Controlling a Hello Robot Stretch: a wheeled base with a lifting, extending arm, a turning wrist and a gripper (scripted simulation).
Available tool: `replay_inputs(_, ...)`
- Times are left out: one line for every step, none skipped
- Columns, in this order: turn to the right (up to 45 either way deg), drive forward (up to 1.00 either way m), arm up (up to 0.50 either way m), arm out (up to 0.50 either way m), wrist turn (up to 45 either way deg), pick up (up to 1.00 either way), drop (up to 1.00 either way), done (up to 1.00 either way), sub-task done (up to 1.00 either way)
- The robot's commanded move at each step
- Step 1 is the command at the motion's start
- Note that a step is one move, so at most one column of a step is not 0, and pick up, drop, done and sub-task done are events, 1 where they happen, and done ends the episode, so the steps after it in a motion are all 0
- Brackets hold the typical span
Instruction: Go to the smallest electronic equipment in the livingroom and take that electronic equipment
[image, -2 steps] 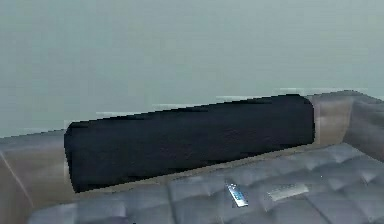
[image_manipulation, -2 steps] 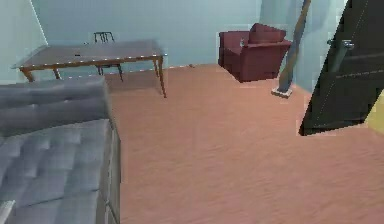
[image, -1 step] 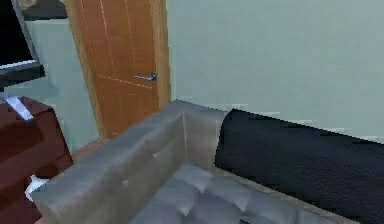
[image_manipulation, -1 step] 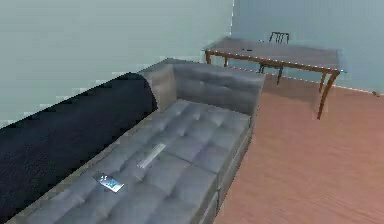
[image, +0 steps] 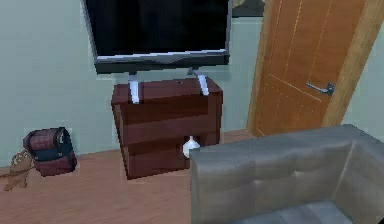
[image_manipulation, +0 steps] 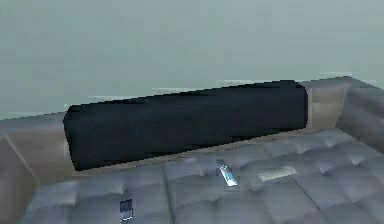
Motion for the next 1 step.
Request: replay_inputs(-21.0, 0.0, 0.0, 0.0, 0.0, 0.0, 0.0, 0.0, 0.0)
